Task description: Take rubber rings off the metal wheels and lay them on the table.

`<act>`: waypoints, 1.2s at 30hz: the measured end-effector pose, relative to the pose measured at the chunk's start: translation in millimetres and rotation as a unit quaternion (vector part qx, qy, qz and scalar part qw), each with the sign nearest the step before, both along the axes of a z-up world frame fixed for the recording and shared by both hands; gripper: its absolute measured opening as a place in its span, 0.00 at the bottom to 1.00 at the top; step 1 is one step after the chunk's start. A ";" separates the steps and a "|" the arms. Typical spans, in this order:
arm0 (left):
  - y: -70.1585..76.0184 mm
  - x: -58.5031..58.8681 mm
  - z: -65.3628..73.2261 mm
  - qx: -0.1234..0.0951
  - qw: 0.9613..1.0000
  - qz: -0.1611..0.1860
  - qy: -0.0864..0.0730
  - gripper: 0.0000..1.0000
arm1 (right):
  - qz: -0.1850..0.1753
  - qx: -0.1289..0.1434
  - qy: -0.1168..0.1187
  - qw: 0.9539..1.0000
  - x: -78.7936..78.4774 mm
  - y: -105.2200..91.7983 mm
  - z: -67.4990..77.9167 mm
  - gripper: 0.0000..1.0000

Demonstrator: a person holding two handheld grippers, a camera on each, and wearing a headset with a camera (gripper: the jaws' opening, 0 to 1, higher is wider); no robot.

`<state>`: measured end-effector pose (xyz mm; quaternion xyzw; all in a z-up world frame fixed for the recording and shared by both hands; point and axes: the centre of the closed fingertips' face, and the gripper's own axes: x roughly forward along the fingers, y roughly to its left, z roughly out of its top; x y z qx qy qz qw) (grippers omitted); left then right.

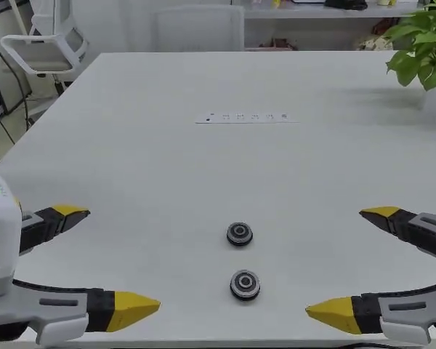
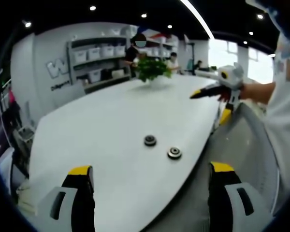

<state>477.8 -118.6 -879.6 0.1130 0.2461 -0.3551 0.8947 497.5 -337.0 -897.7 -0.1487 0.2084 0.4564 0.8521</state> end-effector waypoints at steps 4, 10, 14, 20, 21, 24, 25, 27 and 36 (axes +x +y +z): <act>-2.7 2.9 -0.7 0.001 1.000 -0.006 0.001 1.00 | 0.000 -0.006 0.001 1.000 4.0 -2.3 -3.6 0.99; -2.3 12.3 -0.3 0.000 1.000 -0.005 0.000 1.00 | -0.006 0.003 0.006 1.000 11.8 -6.2 -2.3 0.99; -6.3 16.1 -1.8 0.003 1.000 -0.012 0.001 1.00 | -0.007 -0.002 0.003 1.000 14.8 -8.7 -3.3 0.99; -9.6 22.2 -3.0 0.005 1.000 -0.022 0.000 1.00 | -0.010 -0.005 0.003 1.000 20.4 -11.1 -8.3 0.99; -9.3 23.3 -3.5 0.006 1.000 -0.022 0.000 1.00 | -0.010 -0.005 0.003 1.000 21.4 -11.2 -8.7 0.99; -9.1 26.7 -4.3 0.005 1.000 -0.022 0.001 1.00 | -0.011 -0.003 0.004 1.000 24.0 -10.2 -9.9 0.99; -9.3 27.5 -4.4 0.005 1.000 -0.023 0.001 1.00 | -0.010 -0.003 0.004 1.000 24.6 -9.8 -10.2 0.99; -9.6 29.3 -4.7 0.007 1.000 -0.024 0.000 1.00 | -0.010 -0.003 0.003 1.000 26.2 -9.1 -10.7 0.99; -10.1 38.0 -3.0 0.007 1.000 -0.028 -0.008 1.00 | -0.007 -0.005 -0.001 1.000 33.3 -5.7 -10.7 0.99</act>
